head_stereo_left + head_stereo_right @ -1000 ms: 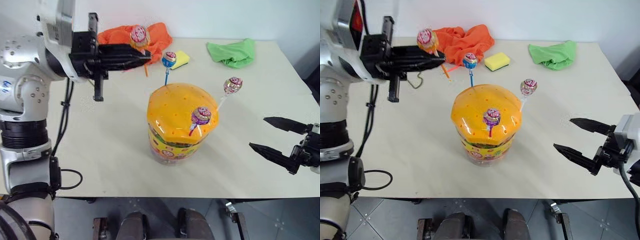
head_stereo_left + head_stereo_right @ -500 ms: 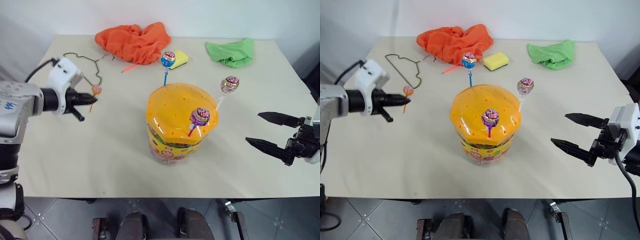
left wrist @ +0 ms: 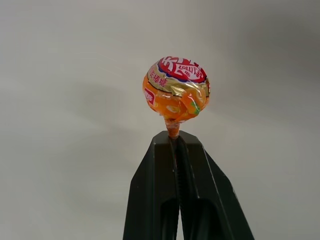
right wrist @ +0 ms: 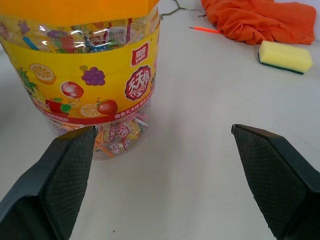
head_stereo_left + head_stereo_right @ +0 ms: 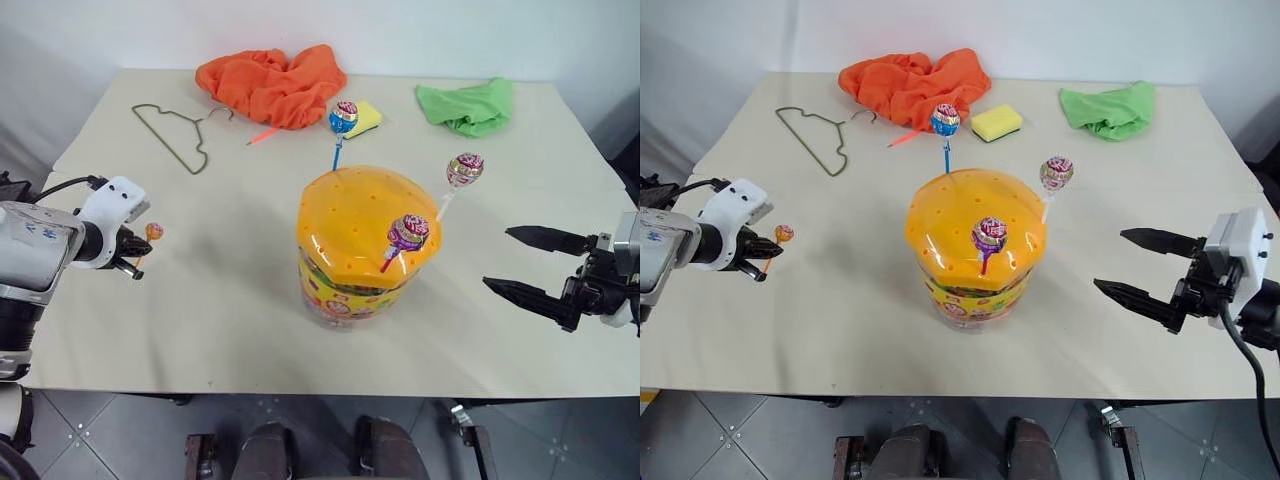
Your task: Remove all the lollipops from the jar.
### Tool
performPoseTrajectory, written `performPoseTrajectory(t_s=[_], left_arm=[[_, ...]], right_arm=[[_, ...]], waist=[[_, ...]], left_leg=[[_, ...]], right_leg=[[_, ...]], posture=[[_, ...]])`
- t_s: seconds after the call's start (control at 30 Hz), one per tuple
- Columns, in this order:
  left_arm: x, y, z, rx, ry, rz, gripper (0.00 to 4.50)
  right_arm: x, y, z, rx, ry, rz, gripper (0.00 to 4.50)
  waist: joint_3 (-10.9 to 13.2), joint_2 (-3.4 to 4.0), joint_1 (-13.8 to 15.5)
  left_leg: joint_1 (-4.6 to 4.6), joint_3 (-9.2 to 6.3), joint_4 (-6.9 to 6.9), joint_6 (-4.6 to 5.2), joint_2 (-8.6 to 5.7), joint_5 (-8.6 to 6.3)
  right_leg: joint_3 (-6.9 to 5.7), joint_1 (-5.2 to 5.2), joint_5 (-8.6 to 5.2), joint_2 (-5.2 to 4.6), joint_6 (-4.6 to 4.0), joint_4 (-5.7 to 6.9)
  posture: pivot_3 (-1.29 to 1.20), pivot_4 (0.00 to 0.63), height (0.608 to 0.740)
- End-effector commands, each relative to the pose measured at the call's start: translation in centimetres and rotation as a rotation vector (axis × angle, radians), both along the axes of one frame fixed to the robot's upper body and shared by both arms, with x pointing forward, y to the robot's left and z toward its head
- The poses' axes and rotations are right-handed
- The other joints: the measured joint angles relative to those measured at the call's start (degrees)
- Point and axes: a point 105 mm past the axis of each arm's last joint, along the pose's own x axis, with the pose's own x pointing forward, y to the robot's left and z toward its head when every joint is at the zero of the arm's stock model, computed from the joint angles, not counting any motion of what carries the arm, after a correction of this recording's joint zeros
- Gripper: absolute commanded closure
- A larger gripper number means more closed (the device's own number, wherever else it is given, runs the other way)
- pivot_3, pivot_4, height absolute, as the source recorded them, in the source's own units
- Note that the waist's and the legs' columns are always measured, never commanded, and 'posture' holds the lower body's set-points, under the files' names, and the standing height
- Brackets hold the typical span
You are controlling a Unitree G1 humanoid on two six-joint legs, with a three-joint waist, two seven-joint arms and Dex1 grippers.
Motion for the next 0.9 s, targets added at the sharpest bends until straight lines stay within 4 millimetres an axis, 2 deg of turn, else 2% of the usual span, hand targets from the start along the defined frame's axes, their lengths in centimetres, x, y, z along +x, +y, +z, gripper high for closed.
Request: performPoseTrajectory(t_s=[0.03, 0.2, 0.33, 0.47, 0.57, 0.67, 0.73, 0.9], left_arm=[[-0.2, 0.4, 1.4, 0.037, -0.021, 0.001, 3.89], [-0.6, -0.3, 2.0, 0.036, -0.011, -0.045, 2.35], [-0.7, -1.2, 3.4, 0.051, -0.036, -0.108, 1.05], [0.7, -4.3, 6.4, 0.043, -0.148, -0.258, 0.02], [1.2, -7.4, 8.0, -0.045, -0.235, -0.429, 0.02], [1.3, -10.8, 10.4, -0.165, -0.398, -0.637, 0.02], [1.6, -12.0, 11.3, -0.214, -0.487, -0.734, 0.02], [1.4, -14.7, 12.2, -0.361, -0.525, -0.968, 0.02]], right_arm=[[-0.1, 0.1, 0.6, -0.005, -0.039, 0.001, 0.00], [-0.2, -0.1, 0.7, -0.007, -0.041, -0.004, 0.00], [-0.3, -0.3, 0.7, -0.014, -0.043, -0.010, 0.00], [-0.6, -0.5, 0.9, -0.016, -0.052, -0.020, 0.00], [-0.7, -0.6, 1.1, -0.015, -0.068, -0.030, 0.00], [-1.3, -0.6, 1.6, 0.003, -0.078, -0.034, 0.00], [-1.9, -0.5, 2.0, 0.026, -0.084, -0.031, 0.00], [-3.9, 0.6, 3.9, 0.109, -0.132, -0.021, 0.00]], waist=[[0.0, 0.00, -0.1], [0.0, 0.00, -0.1], [0.0, -0.03, 0.0], [0.0, -0.07, 0.4], [0.0, -0.07, 0.5], [0.0, -0.07, 0.5], [0.0, -0.07, 0.6], [0.0, -0.07, 0.5]], left_leg=[[0.00, 0.00, 0.00, 0.00, 0.00, 0.00], [0.00, 0.01, -0.01, 0.00, 0.01, 0.00], [-0.01, 0.00, 0.00, 0.00, 0.00, 0.00], [-0.02, -0.02, 0.04, 0.00, 0.00, 0.00], [-0.05, 0.00, 0.09, 0.01, -0.02, 0.00], [-0.06, -0.01, 0.11, 0.01, -0.01, 0.00], [-0.11, -0.05, 0.20, 0.01, -0.01, 0.00], [-0.13, -0.06, 0.25, 0.02, -0.01, -0.01]], right_leg=[[0.00, -0.01, 0.00, 0.00, 0.00, 0.00], [0.00, -0.01, 0.00, 0.00, 0.00, 0.01], [0.00, -0.01, 0.00, -0.01, 0.00, 0.00], [-0.02, 0.00, 0.00, -0.01, 0.00, 0.02], [0.00, 0.01, 0.01, -0.02, 0.02, 0.00], [-0.01, 0.00, 0.01, -0.02, 0.02, 0.02], [-0.05, 0.00, 0.01, -0.03, 0.03, 0.03], [-0.09, 0.00, 0.02, -0.02, 0.03, 0.05]], posture=[[0.00, 0.150, 0.740], [0.00, 0.150, 0.740], [0.00, 0.150, 0.740], [0.00, 0.150, 0.740], [0.00, 0.150, 0.740], [0.00, 0.150, 0.740], [0.00, 0.150, 0.740], [0.00, 0.150, 0.740]])
